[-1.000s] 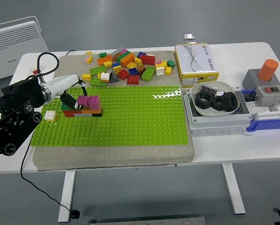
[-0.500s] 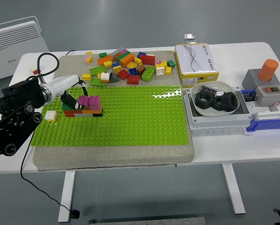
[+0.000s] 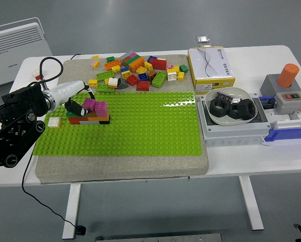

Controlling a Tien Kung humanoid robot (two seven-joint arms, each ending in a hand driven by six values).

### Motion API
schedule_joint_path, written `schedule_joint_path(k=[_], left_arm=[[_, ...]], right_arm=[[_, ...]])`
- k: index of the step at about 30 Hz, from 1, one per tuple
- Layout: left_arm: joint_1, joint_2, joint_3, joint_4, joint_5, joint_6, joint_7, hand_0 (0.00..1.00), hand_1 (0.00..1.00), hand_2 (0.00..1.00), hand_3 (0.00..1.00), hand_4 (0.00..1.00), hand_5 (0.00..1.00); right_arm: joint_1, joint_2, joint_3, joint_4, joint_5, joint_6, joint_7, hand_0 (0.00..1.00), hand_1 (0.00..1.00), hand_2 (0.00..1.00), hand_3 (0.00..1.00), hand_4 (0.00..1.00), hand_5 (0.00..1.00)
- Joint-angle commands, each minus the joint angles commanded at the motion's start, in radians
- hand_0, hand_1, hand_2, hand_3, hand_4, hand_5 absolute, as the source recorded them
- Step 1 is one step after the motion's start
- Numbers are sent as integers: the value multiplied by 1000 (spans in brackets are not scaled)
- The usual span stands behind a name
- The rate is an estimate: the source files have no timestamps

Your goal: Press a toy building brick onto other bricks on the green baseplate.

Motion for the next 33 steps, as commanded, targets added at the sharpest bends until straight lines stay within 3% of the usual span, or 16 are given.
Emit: schedule_joint_path(k=[24, 25, 31, 32, 33], left_arm=[[0, 3, 3, -3, 2, -20, -3, 977, 966, 912, 572, 612, 2], [0, 3, 3, -3, 2, -21, -3, 977, 966, 915, 596, 679, 2], [0, 3, 1, -1, 4, -23, -3, 977, 966, 915, 596, 679, 2], [0, 3, 1, -1, 4, -23, -2, 978, 967, 920, 659, 815, 27], [1, 3, 1, 0, 4, -23, -2, 978, 967, 920, 659, 815, 27]], right_arm=[[1, -1, 0, 2, 0, 1, -1, 681, 622, 641, 684, 728, 913], [1, -1, 0, 2, 0, 1, -1, 680, 622, 639, 685, 730, 919], [2, -1, 0, 2, 0, 1, -1, 680, 622, 639, 685, 730, 919], [2, -1, 0, 2, 0, 1, -1, 681, 621, 639, 684, 730, 918], [2, -1, 0, 3, 0, 1, -1, 681, 621, 639, 684, 730, 918]])
